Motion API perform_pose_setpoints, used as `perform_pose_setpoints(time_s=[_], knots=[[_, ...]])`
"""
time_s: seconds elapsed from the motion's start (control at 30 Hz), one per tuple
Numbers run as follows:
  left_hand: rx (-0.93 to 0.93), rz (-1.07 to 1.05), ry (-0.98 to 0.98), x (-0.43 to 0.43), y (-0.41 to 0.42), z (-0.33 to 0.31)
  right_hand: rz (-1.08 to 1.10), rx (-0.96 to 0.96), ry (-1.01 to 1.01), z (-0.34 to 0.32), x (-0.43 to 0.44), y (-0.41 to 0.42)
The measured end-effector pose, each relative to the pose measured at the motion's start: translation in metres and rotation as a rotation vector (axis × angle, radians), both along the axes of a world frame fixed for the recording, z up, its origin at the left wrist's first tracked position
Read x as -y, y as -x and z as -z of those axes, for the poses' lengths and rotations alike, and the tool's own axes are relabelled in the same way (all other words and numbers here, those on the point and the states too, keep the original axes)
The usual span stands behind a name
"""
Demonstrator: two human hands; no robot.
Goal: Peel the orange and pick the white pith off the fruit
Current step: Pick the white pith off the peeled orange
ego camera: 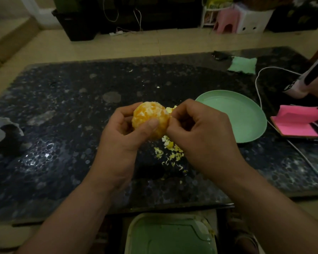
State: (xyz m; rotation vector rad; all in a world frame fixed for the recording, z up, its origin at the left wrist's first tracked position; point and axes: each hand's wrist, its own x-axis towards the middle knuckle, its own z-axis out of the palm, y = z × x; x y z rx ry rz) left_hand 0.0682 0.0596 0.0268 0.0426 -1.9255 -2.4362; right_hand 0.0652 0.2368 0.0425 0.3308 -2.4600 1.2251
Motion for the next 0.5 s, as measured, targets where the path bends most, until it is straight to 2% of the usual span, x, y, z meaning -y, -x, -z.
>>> perform_pose_setpoints(time_s=[0.07, 0.17, 0.5], knots=[[0.025, 0.015, -0.052, 0.0002, 0.0015, -0.0005, -0.052, 0.082, 0.091, -0.0015, -0.0018, 0.0008], [0.033, 0.012, -0.085, 0.0013, 0.0032, 0.0004, -0.121, 0.158, 0.114, -0.0045, -0.0043, 0.0012], [0.011, 0.02, -0.024, 0.0075, 0.0032, 0.0018, -0.101, 0.102, -0.04, -0.0003, -0.0029, 0.003]])
